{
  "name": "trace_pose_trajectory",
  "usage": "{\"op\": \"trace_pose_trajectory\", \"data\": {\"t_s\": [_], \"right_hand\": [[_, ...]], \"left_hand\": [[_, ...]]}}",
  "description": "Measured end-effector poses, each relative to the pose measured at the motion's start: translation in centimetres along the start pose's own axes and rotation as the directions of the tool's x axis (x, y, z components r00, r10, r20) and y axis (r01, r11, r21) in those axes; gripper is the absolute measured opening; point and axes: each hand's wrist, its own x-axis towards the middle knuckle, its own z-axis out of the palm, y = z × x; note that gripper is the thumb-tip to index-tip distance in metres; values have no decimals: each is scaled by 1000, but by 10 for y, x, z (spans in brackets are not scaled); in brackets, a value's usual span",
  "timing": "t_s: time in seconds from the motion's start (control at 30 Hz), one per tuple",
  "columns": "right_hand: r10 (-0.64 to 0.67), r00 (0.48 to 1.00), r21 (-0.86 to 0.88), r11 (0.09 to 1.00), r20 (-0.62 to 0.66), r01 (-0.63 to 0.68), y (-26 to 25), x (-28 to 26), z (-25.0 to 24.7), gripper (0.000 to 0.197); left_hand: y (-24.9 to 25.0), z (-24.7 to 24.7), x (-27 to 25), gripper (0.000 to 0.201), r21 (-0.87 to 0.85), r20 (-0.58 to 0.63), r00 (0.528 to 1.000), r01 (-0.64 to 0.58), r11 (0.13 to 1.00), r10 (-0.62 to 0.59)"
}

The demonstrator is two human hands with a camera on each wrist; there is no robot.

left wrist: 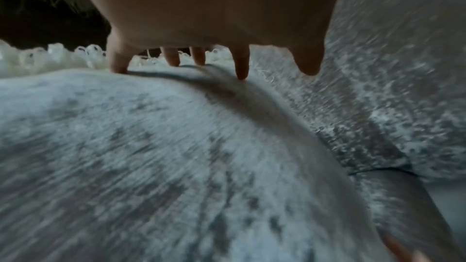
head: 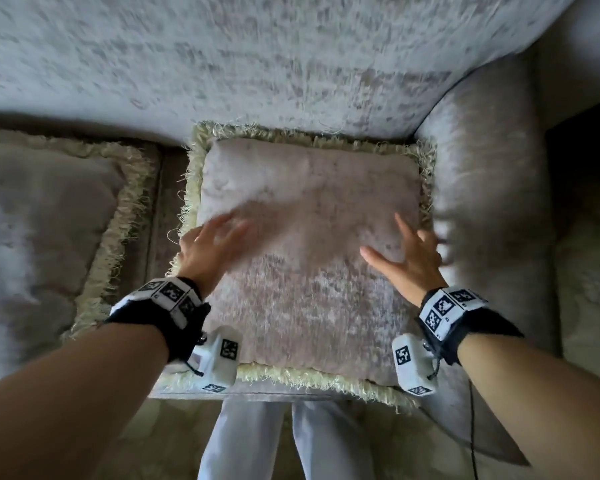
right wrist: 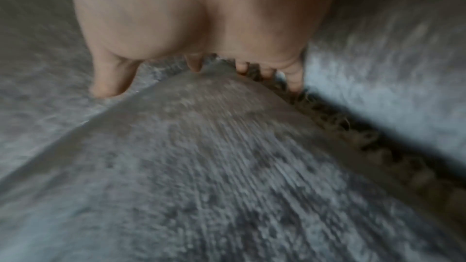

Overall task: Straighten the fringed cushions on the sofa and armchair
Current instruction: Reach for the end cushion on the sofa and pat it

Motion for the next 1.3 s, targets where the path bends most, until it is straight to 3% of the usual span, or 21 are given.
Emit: {"op": "trace_pose_trajectory", "data": {"t_s": [0.13, 0.27, 0.4, 0.53, 0.67, 0.93, 1.03, 1.13, 1.3], "right_hand": [[54, 998, 151, 987, -44, -47, 13, 18, 23, 119], [71, 994, 209, 976, -82, -53, 21, 35, 33, 115], [37, 995, 302, 953, -90, -8, 26, 54, 32, 116], [-43, 987, 350, 932, -157, 97, 21, 59, 28, 109], [-71, 979, 357, 924, -189, 136, 4, 47, 15, 107], [-220, 938, 371, 875, -267, 311, -49, 7, -39, 103], [-297, 890, 387, 819, -345, 423, -72, 0, -62, 105], [-380, 820, 447, 699, -429, 558, -92, -7, -81, 105], [-512, 605, 164, 665, -610, 728, -114, -15, -102, 104]], "left_hand": [[-6, 4, 15, 93, 22, 22, 994, 109, 994, -110], [-10, 8, 41, 103, -1, 1, 991, 136, 991, -136], [-7, 8, 57, 114, -49, 24, 1000, 2, 999, -1], [-3, 11, 58, 112, -116, 2, 1000, -10, 993, 10], [10, 5, 38, 108, -175, -37, 999, -35, 984, 29], [46, -28, -16, 107, -119, -178, 968, -198, 973, 176], [60, -44, -20, 109, -110, -276, 921, -315, 943, 275], [68, -57, -20, 110, -160, -366, 830, -501, 851, 420], [88, -65, -19, 106, -241, -501, 679, -705, 667, 537]]}}
